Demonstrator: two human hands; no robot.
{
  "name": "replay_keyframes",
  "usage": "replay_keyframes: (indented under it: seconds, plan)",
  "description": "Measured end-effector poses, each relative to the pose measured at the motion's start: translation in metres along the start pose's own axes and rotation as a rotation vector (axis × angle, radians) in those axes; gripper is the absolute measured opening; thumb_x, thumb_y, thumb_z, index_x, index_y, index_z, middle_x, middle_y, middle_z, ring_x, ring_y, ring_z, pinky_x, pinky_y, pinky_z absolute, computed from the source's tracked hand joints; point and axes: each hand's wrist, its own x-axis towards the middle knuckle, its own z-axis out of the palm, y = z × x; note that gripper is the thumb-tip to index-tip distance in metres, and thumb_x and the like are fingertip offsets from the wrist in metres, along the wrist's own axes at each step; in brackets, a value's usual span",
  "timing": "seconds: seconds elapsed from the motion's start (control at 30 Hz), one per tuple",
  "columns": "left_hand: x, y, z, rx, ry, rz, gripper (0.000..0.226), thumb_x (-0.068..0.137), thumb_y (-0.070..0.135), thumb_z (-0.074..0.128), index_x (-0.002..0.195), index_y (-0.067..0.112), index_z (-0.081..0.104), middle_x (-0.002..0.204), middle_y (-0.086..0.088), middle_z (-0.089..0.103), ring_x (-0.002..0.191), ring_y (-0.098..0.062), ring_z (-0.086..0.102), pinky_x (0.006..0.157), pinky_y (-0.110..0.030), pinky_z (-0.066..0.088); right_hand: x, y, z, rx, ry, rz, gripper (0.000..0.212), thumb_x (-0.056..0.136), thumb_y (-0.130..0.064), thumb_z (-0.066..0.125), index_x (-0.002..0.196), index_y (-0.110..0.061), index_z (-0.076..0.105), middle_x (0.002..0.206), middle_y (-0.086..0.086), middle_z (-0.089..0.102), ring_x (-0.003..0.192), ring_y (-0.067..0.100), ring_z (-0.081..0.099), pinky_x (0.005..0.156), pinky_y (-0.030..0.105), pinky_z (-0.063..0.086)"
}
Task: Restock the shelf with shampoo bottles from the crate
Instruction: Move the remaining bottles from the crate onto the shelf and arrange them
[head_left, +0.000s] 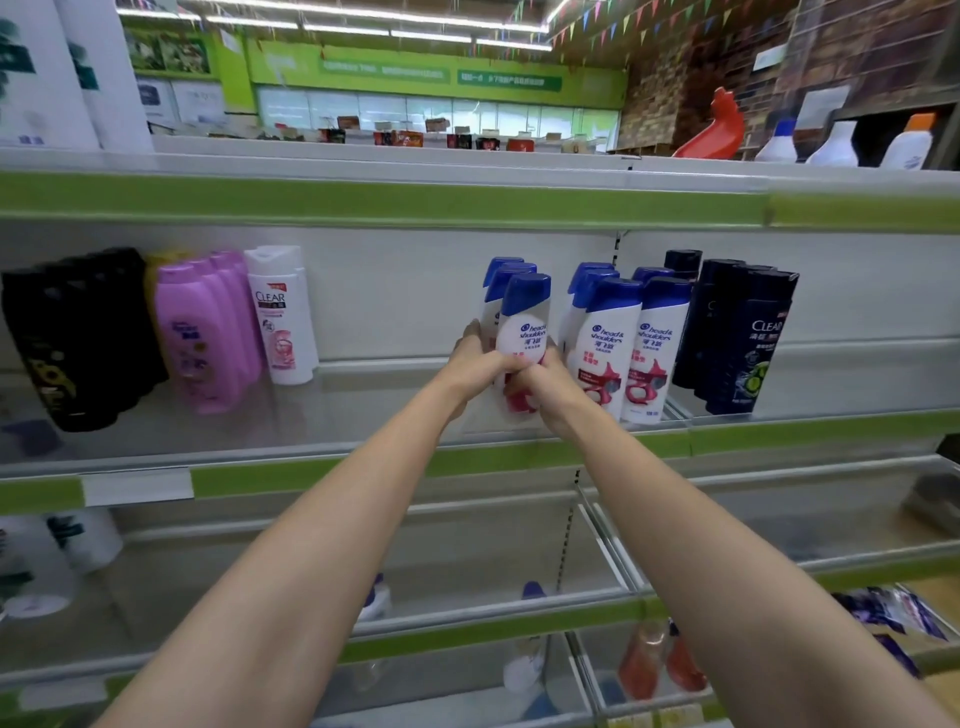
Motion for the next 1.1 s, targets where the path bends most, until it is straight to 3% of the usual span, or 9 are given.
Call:
replay_keyframes:
  seconds: [0.1, 0.27, 0.37, 0.47, 0.63, 0.7, 0.87, 0.97, 1.1]
  plan:
    - [0.007, -0.002, -0.003, -0.067, -0.034, 0.016, 0.061, 0.08, 0.013, 0.072, 0.129, 0.015, 0.037, 0.117, 0.002, 0.053, 0.103, -0.016, 0.052, 0.065, -0.023, 0.04, -0.004, -0.002, -0.002, 0.042, -0.073, -0.009, 0.062, 0.065, 0.006, 0.055, 0.126, -0.004, 0.049, 0.097, 0.014, 0.063, 0.089, 0.027, 0.059, 0.067, 0.034, 0.051]
    - [0.018, -0.009, -0.01, -0.101, -0.017, 0.035, 0.063, 0.078, 0.014, 0.073, 0.132, 0.014, 0.039, 0.117, -0.001, 0.057, 0.091, -0.011, 0.057, 0.067, -0.022, 0.043, 0.001, -0.001, 0.005, -0.113, -0.114, -0.109, 0.059, 0.078, -0.01, 0.07, 0.131, -0.012, 0.047, 0.115, 0.012, 0.065, 0.105, 0.026, 0.062, 0.092, 0.041, 0.052]
    - [0.021, -0.012, -0.015, -0.095, -0.019, 0.054, 0.059, 0.079, 0.012, 0.072, 0.129, 0.01, 0.04, 0.11, 0.0, 0.056, 0.094, -0.017, 0.056, 0.065, -0.022, 0.044, 0.001, -0.003, 0.008, 0.236, -0.143, -0.062, 0.066, 0.068, -0.009, 0.055, 0.132, -0.01, 0.04, 0.108, 0.01, 0.064, 0.099, 0.025, 0.06, 0.084, 0.036, 0.053]
    - [0.024, -0.013, -0.018, -0.108, -0.05, 0.049, 0.059, 0.08, 0.012, 0.072, 0.129, 0.011, 0.039, 0.107, 0.0, 0.056, 0.1, -0.023, 0.056, 0.076, -0.032, 0.047, 0.002, -0.01, 0.006, 0.62, -0.054, -0.017, 0.022, 0.088, -0.001, 0.037, 0.094, -0.014, 0.055, 0.085, 0.009, 0.065, 0.081, 0.023, 0.061, 0.07, 0.033, 0.049]
    - [0.023, -0.01, -0.016, -0.101, -0.094, 0.076, 0.054, 0.083, 0.01, 0.067, 0.129, 0.015, 0.039, 0.099, 0.005, 0.059, 0.088, -0.012, 0.057, 0.069, -0.025, 0.043, 0.02, -0.016, 0.009, 0.593, 0.036, 0.069, 0.05, 0.102, -0.044, 0.022, 0.079, -0.017, 0.058, 0.078, 0.008, 0.065, 0.076, 0.023, 0.061, 0.075, 0.036, 0.048]
    - [0.023, -0.01, -0.016, -0.103, -0.099, 0.082, 0.056, 0.084, 0.011, 0.067, 0.132, 0.015, 0.037, 0.104, 0.001, 0.059, 0.093, -0.017, 0.058, 0.081, -0.033, 0.049, 0.028, -0.016, 0.012, 0.587, -0.007, 0.091, 0.059, 0.099, -0.054, 0.019, 0.083, -0.015, 0.061, 0.081, 0.01, 0.066, 0.077, 0.024, 0.062, 0.079, 0.039, 0.047]
    - [0.028, -0.016, -0.021, -0.161, -0.138, 0.095, 0.088, 0.083, 0.014, 0.069, 0.15, 0.027, 0.015, 0.132, -0.006, 0.055, 0.119, -0.026, 0.054, 0.103, -0.046, 0.043, 0.041, -0.012, 0.018, 0.578, -0.066, 0.031, 0.053, 0.098, -0.052, 0.023, 0.089, -0.017, 0.062, 0.082, 0.008, 0.069, 0.08, 0.025, 0.062, 0.07, 0.035, 0.049]
    - [0.033, -0.019, -0.026, -0.195, -0.156, 0.09, 0.089, 0.084, 0.008, 0.066, 0.151, 0.029, 0.012, 0.133, -0.007, 0.055, 0.119, -0.026, 0.054, 0.102, -0.044, 0.044, 0.046, -0.01, 0.024, 0.613, -0.089, 0.024, 0.048, 0.1, -0.045, 0.026, 0.087, -0.016, 0.062, 0.063, 0.001, 0.072, 0.075, 0.022, 0.061, 0.067, 0.033, 0.048]
    - [0.036, -0.022, -0.039, -0.262, -0.156, 0.08, 0.078, 0.086, 0.0, 0.057, 0.15, 0.021, 0.019, 0.12, -0.005, 0.06, 0.106, -0.023, 0.057, 0.089, -0.037, 0.047, 0.053, -0.009, 0.04, 0.616, -0.138, 0.016, 0.05, 0.1, -0.045, 0.026, 0.086, -0.016, 0.064, 0.066, 0.0, 0.073, 0.07, 0.021, 0.066, 0.067, 0.032, 0.049]
